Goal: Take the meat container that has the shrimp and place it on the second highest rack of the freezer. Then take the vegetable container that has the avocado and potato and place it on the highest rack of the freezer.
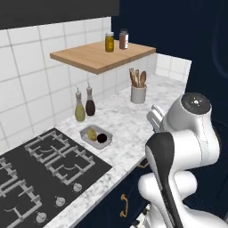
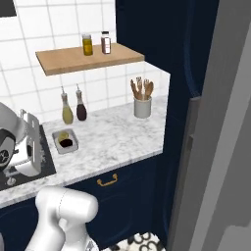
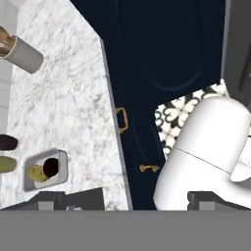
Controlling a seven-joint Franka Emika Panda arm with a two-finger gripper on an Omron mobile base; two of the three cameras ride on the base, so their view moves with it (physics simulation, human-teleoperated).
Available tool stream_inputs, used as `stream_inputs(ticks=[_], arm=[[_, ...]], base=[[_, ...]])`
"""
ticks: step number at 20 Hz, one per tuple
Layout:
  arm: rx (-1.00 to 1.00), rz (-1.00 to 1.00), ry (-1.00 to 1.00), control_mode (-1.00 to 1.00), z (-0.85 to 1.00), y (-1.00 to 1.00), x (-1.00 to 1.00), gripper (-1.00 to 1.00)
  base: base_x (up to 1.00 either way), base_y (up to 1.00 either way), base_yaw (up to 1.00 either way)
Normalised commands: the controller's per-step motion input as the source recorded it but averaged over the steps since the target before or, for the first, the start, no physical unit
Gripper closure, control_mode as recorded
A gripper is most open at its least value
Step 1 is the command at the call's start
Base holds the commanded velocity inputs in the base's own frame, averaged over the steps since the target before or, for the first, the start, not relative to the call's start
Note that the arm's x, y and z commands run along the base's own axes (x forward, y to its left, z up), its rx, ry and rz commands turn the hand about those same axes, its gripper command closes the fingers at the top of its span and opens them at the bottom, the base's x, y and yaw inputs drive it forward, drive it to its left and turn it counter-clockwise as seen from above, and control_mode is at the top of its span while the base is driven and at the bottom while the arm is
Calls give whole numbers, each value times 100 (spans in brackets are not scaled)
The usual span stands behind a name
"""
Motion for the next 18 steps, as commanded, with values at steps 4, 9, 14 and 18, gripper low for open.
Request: stream_inputs(ticks=[4,9,14,18], arm=[[0,0,0,100,0,0,0,-100],[3,0,15,-100,-6,50,46,-100],[2,1,35,-100,-36,47,97,-100],[3,1,7,-100,-49,-12,89,-100]], base=[[69,14,16],[8,11,0],[0,0,0],[0,0,0]])
